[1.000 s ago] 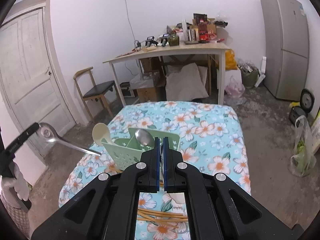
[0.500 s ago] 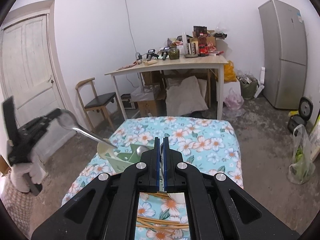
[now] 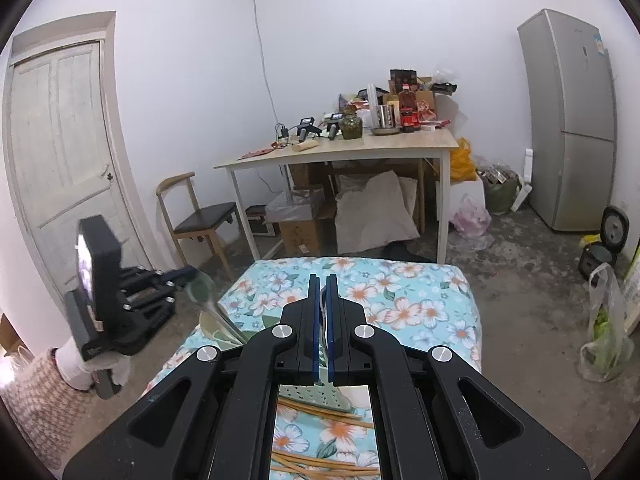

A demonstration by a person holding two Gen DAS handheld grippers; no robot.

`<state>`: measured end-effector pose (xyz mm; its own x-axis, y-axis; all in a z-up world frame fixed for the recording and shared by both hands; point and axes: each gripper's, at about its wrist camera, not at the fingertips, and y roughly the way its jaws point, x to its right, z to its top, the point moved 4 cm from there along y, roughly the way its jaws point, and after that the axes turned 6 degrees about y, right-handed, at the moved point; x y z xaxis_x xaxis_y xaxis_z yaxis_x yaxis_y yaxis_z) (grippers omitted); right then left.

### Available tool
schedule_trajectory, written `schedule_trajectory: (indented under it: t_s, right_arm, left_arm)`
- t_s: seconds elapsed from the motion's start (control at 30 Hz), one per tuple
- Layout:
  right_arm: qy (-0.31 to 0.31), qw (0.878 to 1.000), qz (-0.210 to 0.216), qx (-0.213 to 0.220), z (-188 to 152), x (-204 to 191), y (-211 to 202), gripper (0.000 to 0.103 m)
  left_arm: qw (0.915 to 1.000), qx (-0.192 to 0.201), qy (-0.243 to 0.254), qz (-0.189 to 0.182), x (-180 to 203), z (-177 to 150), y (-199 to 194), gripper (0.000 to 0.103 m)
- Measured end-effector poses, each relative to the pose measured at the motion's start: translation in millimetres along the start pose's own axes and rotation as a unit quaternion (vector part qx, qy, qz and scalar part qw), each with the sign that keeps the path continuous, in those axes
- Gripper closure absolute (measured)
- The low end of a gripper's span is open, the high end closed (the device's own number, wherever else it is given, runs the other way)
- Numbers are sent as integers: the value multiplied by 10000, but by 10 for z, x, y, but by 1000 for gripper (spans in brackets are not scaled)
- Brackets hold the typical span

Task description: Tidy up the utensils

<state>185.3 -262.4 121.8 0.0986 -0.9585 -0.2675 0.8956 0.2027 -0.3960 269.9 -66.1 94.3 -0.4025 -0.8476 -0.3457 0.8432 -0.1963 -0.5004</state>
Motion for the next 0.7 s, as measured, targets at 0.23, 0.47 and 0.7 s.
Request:
schedule_trajectory:
  t_s: [0.23, 0.47, 0.7]
  right_arm:
    - [66, 9994, 323, 119, 131, -28, 11, 102]
    - [364, 9940, 1018, 170, 314, -67, 110, 102]
    - [560, 9868, 1518, 32, 470, -121, 358, 102]
  left_arm:
    - [9817, 362, -1394, -1245, -184, 0, 24, 88]
    - [9645, 642, -2127, -1429, -449, -103, -173, 63]
    - [9602, 544, -2405, -1311, -542, -517, -411, 48]
